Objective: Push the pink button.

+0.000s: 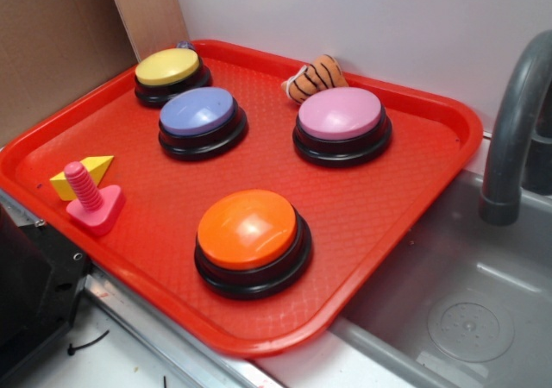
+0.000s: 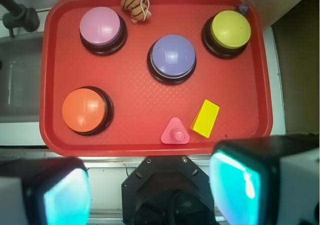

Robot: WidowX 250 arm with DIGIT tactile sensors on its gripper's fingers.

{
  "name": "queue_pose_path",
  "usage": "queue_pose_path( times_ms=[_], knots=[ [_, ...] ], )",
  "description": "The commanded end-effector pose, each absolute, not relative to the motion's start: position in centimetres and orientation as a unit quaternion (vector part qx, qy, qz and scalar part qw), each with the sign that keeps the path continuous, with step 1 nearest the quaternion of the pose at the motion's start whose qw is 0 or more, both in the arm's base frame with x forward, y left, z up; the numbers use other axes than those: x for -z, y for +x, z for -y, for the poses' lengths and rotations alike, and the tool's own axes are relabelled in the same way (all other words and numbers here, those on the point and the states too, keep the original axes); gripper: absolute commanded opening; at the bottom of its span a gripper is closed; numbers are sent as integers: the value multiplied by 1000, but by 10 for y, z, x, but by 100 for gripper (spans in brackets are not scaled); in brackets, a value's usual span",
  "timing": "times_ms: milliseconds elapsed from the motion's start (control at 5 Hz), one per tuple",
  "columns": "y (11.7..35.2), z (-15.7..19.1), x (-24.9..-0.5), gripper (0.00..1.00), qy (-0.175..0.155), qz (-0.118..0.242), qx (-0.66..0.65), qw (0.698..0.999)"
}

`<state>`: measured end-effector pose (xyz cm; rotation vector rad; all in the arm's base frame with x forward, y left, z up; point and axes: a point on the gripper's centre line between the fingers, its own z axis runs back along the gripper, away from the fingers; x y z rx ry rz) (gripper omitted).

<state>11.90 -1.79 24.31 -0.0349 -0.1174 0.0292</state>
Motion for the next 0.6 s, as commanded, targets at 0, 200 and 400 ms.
queue_pose_path(
  times_ms=[0,200,400],
  knots=[
    [119,18,-243,100,-17,59,-15,998],
    [157,33,-226,100,-18,95,0,995],
    [192,61,-205,100,-15,123,28,992]
  ],
)
